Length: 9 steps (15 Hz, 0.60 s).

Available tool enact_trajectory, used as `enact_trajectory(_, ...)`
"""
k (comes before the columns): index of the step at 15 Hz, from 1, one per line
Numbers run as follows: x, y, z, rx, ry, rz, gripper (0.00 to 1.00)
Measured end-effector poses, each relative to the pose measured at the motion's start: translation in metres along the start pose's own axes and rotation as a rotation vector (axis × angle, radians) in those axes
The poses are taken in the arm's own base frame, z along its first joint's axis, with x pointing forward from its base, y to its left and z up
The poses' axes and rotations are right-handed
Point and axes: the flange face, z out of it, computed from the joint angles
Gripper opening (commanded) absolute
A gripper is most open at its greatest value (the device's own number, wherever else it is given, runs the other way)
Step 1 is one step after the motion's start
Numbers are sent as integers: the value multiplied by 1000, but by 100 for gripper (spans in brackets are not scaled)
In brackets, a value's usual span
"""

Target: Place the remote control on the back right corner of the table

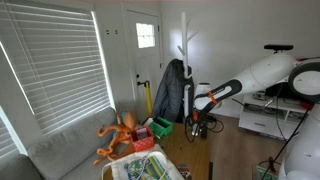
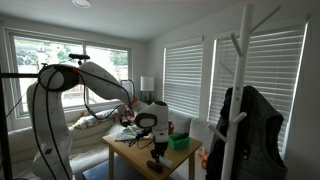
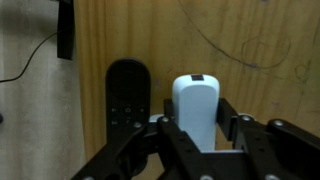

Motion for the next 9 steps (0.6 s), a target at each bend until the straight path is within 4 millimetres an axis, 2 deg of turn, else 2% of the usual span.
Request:
enact_trajectory(4,0,-1,1,2,-6,12,98)
enact_trajectory(9,3,-5,-6,31,-13,34,100)
